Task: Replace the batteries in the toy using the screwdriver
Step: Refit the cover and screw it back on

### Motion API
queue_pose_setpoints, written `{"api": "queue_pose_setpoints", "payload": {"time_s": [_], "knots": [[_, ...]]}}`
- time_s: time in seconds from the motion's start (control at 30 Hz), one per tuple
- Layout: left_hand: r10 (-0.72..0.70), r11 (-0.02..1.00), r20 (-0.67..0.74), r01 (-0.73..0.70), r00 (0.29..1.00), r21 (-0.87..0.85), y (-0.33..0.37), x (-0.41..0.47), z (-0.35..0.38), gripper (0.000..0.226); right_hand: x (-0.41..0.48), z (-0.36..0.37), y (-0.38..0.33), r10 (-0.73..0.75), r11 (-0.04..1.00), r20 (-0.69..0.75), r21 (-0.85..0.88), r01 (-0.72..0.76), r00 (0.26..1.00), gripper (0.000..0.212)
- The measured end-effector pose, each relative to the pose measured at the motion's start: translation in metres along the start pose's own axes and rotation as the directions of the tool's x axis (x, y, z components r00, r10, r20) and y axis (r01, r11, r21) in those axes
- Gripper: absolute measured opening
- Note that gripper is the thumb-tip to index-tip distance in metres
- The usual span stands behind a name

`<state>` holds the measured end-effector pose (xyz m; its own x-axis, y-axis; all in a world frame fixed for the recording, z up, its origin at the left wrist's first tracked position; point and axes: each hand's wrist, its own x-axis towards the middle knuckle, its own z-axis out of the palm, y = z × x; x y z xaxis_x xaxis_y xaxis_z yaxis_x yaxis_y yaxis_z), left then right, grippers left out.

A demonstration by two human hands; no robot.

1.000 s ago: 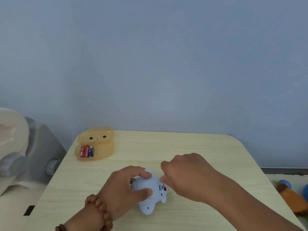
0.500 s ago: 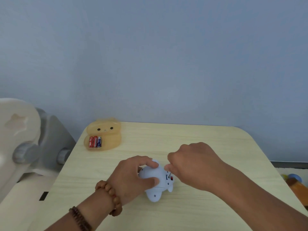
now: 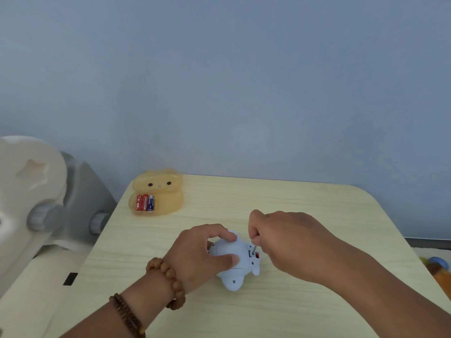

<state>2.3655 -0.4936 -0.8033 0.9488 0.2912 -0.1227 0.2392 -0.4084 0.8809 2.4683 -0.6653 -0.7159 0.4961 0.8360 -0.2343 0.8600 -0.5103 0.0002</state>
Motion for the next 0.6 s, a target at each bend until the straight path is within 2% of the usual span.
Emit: {"api": "queue_pose_setpoints", "payload": {"time_s": [0.07,0.13,0.2,0.27,0.33,0.47,0.6], "knots": [[0.01,1.0,0.007,-0.01,1.0,0.008,0.0,0.0,0.0,0.03,0.003,-0.001,0.001,-0.007,0.996,-0.028,-0.092,0.005,1.0,0.008],[0.015,1.0,0.017,-0.015,1.0,0.005,-0.001,0.0,-0.001,0.03,0.005,-0.004,0.0,0.014,0.988,-0.015,-0.156,-0.017,1.0,0.039],[0.013,1.0,0.025,-0.013,1.0,0.0,-0.001,0.0,-0.002,0.031,0.006,-0.003,-0.002,0.017,0.983,-0.008,-0.183,-0.018,1.0,0.053],[0.012,1.0,0.03,-0.012,0.999,-0.007,-0.002,0.0,-0.003,0.031,0.003,0.0,-0.002,0.019,0.993,-0.022,-0.118,-0.022,1.0,0.05],[0.01,1.0,0.032,-0.01,0.999,-0.01,-0.002,0.0,-0.003,0.032,-0.003,-0.002,-0.001,0.028,0.999,-0.005,-0.019,-0.028,1.0,0.037],[0.014,1.0,0.03,-0.014,0.999,0.011,-0.003,0.0,-0.003,0.032,-0.004,-0.004,0.001,0.01,0.999,0.046,-0.036,-0.009,0.999,0.014],[0.014,1.0,0.024,-0.014,1.0,0.011,-0.002,0.001,-0.003,0.03,0.004,0.001,-0.001,0.005,0.99,0.01,-0.14,-0.003,1.0,0.033]]}}
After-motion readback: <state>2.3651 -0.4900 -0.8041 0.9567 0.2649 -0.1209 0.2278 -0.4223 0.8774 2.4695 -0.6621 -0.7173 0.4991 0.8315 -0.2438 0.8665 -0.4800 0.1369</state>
